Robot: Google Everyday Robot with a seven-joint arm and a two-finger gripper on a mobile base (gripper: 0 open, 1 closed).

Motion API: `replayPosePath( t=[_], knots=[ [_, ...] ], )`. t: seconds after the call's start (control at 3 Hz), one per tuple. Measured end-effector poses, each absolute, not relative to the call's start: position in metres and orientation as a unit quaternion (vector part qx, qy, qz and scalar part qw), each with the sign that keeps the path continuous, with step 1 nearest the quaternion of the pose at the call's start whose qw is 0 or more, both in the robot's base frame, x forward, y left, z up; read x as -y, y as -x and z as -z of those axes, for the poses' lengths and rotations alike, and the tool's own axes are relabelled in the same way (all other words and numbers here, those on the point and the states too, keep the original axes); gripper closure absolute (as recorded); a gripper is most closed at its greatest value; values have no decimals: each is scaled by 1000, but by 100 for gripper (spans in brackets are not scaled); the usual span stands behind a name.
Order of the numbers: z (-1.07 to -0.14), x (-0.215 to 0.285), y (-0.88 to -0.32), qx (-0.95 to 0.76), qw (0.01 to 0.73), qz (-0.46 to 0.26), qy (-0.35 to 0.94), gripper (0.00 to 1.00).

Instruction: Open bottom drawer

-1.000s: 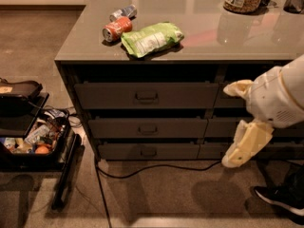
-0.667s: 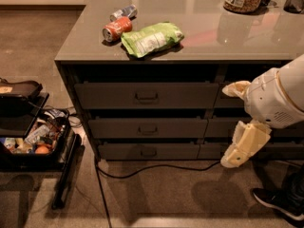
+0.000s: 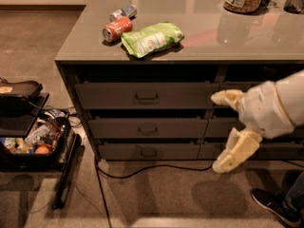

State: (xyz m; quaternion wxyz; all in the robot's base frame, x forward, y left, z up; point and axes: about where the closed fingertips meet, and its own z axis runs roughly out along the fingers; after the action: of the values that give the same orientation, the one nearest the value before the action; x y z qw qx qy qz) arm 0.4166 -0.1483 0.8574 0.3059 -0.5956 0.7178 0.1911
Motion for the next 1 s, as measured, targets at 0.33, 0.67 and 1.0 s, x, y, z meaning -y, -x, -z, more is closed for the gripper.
replayPosePath(
  t=[0.33, 0.67, 1.0],
  knots=[
    [-844, 148, -414, -697, 341, -240, 583, 0],
    [-844, 148, -414, -697, 341, -240, 583, 0],
    [-841, 145, -416, -703, 331, -234, 585, 0]
  ],
)
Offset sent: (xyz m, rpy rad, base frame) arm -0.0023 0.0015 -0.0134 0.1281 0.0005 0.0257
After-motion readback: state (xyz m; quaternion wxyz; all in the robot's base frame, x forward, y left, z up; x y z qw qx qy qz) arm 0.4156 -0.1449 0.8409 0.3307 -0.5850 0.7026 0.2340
